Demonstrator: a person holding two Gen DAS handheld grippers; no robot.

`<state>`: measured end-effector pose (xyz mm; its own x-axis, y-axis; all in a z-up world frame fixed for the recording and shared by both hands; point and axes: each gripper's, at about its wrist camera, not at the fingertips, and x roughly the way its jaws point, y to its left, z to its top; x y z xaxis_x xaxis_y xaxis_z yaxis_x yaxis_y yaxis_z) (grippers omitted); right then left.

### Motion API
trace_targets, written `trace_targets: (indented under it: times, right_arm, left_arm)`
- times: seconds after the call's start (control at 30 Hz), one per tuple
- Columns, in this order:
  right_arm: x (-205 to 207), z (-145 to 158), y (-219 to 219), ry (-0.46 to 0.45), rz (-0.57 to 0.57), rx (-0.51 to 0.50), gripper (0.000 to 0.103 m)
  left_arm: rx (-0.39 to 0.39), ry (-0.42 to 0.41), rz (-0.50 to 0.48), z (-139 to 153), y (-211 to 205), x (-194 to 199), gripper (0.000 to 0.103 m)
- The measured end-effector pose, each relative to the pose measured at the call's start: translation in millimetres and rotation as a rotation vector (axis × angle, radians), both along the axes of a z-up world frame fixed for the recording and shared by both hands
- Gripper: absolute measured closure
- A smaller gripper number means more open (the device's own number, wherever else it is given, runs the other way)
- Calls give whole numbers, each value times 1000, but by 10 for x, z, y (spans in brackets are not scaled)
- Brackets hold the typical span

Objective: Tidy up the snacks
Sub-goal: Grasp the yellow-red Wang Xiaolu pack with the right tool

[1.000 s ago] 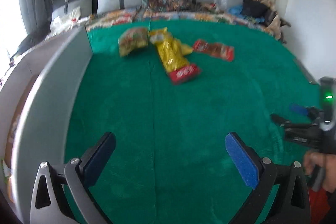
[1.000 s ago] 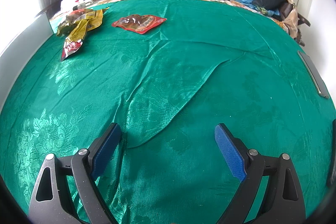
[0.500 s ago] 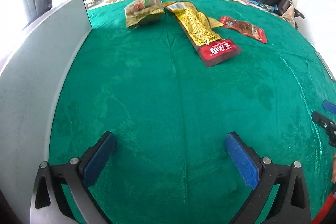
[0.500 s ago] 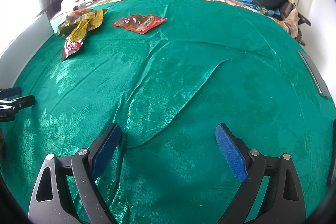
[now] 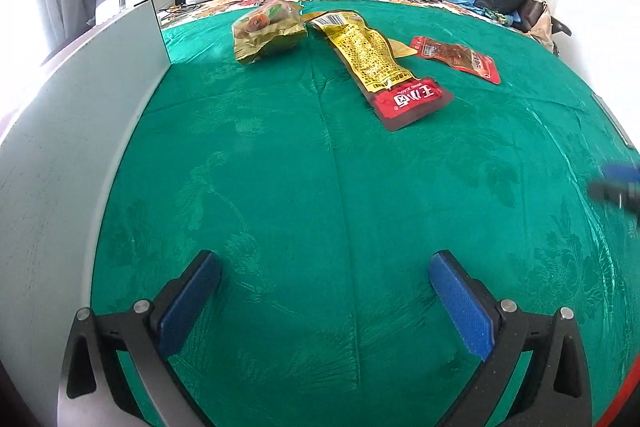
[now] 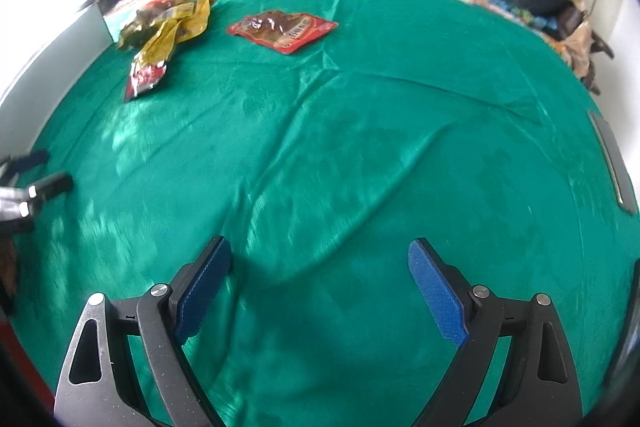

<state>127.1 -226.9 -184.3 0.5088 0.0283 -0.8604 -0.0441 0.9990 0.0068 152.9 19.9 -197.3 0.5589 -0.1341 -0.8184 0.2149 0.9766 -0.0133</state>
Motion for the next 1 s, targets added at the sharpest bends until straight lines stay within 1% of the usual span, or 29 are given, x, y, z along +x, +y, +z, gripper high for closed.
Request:
trace_targets:
  times: [0.1, 0.17, 0.2, 0.27, 0.3, 0.33, 0.4, 0.5, 0.53, 0.57, 0.6, 0.63, 0.67, 0.83, 0.9, 1.0]
  right_arm:
    - [386, 184, 256, 12, 43, 111, 10]
    - [763, 253, 618, 56, 122, 177, 10]
    - [918, 253, 791, 77, 154, 190, 11]
    - [1278, 248, 1196, 91, 209, 165, 11]
    - [1430, 224, 1363, 97, 225, 144, 13]
    - [1612, 170, 1547, 121, 237, 129, 13]
    - [1845, 71, 1776, 164, 240, 117, 13]
    - [2047, -72, 1959, 198, 207, 17, 14]
    - [2042, -62, 1979, 174, 199, -10, 29]
    - [2011, -54, 1984, 156, 191, -38, 40]
    - [1973, -30, 1971, 148, 194, -39, 44]
    - [1918, -21, 1920, 162, 200, -10, 46]
    - [1842, -3, 1877, 161, 211, -5, 53]
    - [1291, 85, 1474, 174, 227, 9, 54]
    - [1004, 142, 1231, 177, 208, 21, 54]
    - [651, 180, 934, 153, 166, 6, 53]
  left_arm:
    - [0, 0, 0, -3, 0, 5, 0]
    - [0, 0, 0, -3, 0, 5, 0]
    - [0, 0, 0, -4, 0, 4, 0]
    - [0, 0, 0, -4, 0, 4, 0]
    - [0, 0, 0, -4, 0, 3, 0]
    - [0, 0, 0, -4, -1, 3, 0]
    - [0, 0, 0, -4, -1, 6, 0]
    - [0, 0, 0, -4, -1, 5, 0]
    - [0, 0, 0, -7, -2, 2, 0]
    - [0, 0, 0, -7, -2, 3, 0]
    - [0, 0, 0, -7, -2, 1, 0]
    - [0, 0, 0, -7, -1, 2, 0]
    - [0, 0, 0, -7, -1, 3, 0]
    - [0, -1, 0, -10, -1, 1, 0]
    - [0, -1, 0, -10, -1, 1, 0]
    - [0, -1, 0, -11, 0, 1, 0]
